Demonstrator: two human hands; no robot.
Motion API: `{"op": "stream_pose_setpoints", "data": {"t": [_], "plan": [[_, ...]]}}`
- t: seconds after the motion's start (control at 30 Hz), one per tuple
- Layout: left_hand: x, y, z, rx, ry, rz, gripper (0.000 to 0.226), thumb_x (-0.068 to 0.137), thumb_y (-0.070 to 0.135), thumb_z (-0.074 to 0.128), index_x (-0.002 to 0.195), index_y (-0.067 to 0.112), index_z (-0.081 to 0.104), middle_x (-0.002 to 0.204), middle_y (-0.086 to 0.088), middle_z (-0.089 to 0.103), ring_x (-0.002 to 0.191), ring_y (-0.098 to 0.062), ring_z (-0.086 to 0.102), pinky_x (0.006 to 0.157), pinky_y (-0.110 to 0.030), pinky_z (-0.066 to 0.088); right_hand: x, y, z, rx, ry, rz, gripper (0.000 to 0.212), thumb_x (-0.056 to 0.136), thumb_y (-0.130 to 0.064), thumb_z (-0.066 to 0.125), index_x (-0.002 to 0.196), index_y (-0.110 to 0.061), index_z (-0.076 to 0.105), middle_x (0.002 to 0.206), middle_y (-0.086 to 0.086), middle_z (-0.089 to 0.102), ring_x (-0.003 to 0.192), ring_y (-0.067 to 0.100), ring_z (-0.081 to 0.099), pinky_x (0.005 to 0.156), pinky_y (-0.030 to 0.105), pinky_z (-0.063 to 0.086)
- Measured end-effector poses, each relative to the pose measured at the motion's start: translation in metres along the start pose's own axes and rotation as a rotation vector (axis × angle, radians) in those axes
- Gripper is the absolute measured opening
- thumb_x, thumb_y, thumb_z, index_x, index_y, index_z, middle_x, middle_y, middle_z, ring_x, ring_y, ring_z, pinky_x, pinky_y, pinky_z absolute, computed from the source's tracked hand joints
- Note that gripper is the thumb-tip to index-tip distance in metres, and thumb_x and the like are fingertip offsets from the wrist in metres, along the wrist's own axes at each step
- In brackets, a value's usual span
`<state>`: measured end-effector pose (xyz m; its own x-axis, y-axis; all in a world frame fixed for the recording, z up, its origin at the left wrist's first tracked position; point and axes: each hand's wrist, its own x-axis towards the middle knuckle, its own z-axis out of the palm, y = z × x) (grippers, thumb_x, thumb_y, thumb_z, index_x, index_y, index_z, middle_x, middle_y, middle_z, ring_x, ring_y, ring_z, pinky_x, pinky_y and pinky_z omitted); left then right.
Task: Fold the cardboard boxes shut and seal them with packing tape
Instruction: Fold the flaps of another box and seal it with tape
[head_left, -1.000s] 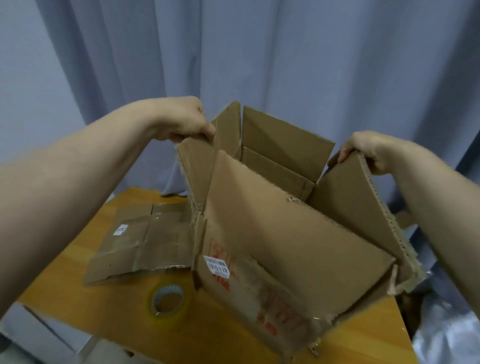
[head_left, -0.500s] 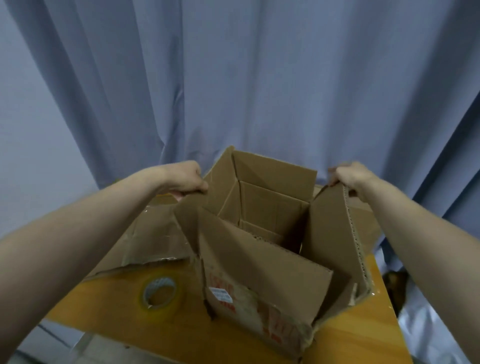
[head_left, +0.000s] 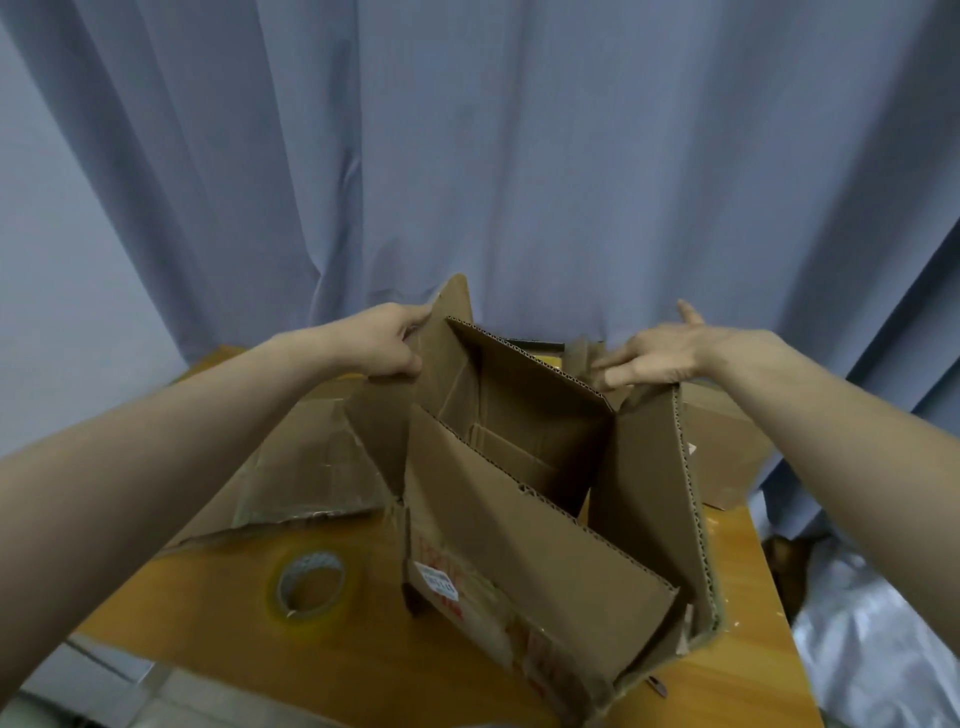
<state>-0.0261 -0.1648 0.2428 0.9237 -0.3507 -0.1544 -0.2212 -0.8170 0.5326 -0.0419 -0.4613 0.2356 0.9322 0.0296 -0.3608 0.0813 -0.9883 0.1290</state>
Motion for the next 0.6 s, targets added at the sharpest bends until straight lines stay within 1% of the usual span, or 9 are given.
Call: {"op": "stream_pose_setpoints", "data": {"t": [0.13,0.2,0.27,0.33,0.43,0.47,0.53,0.57,0.6], "plan": [[0.003,0.005,0.000,-0.012,0.005,-0.010,0.062,0.084,-0.003,0.061,0.140,0.014,0.042,0.112,-0.015,0.063,0.087,-0.020,0.060,0.080,-0.031,0.050,-0.003,-0.014,-0.008,0.096,0.111,-0.126,0.053,0.090,-0.062,0.039,0.140,-0.046,0.035,0.135,-0.014,0.054,0.139,0.008,0.029,0.109,0.053,-0.024],[0.004,0.005,-0.002,-0.022,-0.001,-0.018,0.050,0.083,-0.004,0.062,0.127,0.015,0.052,0.108,-0.011,0.063,0.093,-0.022,0.060,0.083,-0.030,0.048,0.000,-0.017,-0.008,0.045,0.153,-0.210,0.047,0.094,-0.044,0.049,0.140,-0.044,0.038,0.120,-0.013,0.065,0.132,0.005,0.040,0.113,0.043,-0.018],[0.003,0.005,-0.003,-0.046,0.005,-0.024,0.055,0.081,-0.009,0.060,0.133,0.007,0.050,0.114,-0.013,0.066,0.103,-0.028,0.063,0.089,-0.036,0.051,0.003,-0.019,-0.005,-0.017,0.137,-0.244,0.046,0.095,-0.027,0.052,0.139,-0.037,0.044,0.114,-0.006,0.068,0.125,0.009,0.047,0.116,0.033,-0.006],[0.004,0.002,-0.004,-0.059,0.014,-0.021,0.060,0.080,-0.013,0.059,0.136,0.004,0.047,0.114,-0.013,0.067,0.105,-0.031,0.064,0.090,-0.039,0.051,0.005,-0.020,0.003,-0.114,0.060,-0.237,0.044,0.093,-0.017,0.051,0.135,-0.032,0.052,0.120,-0.003,0.064,0.124,0.015,0.048,0.117,0.032,0.002],[0.004,-0.001,-0.004,-0.069,0.010,-0.010,0.064,0.081,-0.014,0.057,0.140,0.009,0.044,0.106,-0.001,0.065,0.098,-0.022,0.063,0.083,-0.031,0.051,0.003,-0.021,0.010,-0.215,-0.056,-0.214,0.046,0.094,-0.018,0.046,0.135,-0.039,0.050,0.134,-0.010,0.054,0.132,0.018,0.040,0.118,0.033,0.013],[0.005,0.000,-0.004,-0.060,0.014,-0.003,0.064,0.082,-0.013,0.057,0.140,0.011,0.045,0.106,0.000,0.065,0.097,-0.021,0.063,0.082,-0.030,0.051,-0.001,-0.023,0.007,-0.171,-0.041,-0.225,0.043,0.095,-0.021,0.047,0.133,-0.041,0.051,0.129,-0.013,0.057,0.129,0.018,0.042,0.116,0.032,0.019],[0.006,0.000,-0.004,-0.048,0.024,0.005,0.063,0.081,-0.011,0.059,0.138,0.013,0.048,0.108,-0.004,0.068,0.098,-0.023,0.064,0.087,-0.034,0.053,-0.011,-0.028,-0.005,0.112,0.075,-0.245,0.037,0.093,-0.018,0.050,0.124,-0.035,0.062,0.096,-0.025,0.065,0.111,0.019,0.055,0.108,0.028,0.030],[0.006,0.000,-0.004,-0.046,0.023,0.003,0.062,0.080,-0.010,0.060,0.136,0.013,0.049,0.109,-0.008,0.070,0.098,-0.025,0.065,0.089,-0.038,0.053,-0.019,-0.031,-0.013,0.305,0.130,-0.272,0.032,0.093,-0.016,0.052,0.116,-0.031,0.068,0.084,-0.031,0.063,0.103,0.017,0.059,0.107,0.030,0.031],[0.008,-0.001,-0.003,-0.042,0.016,0.000,0.061,0.080,-0.009,0.061,0.136,0.013,0.049,0.108,-0.012,0.070,0.097,-0.028,0.066,0.089,-0.042,0.053,-0.028,-0.035,-0.020,0.458,0.194,-0.334,0.024,0.092,-0.019,0.057,0.108,-0.029,0.072,0.085,-0.033,0.062,0.102,0.011,0.061,0.112,0.034,0.025]]}}
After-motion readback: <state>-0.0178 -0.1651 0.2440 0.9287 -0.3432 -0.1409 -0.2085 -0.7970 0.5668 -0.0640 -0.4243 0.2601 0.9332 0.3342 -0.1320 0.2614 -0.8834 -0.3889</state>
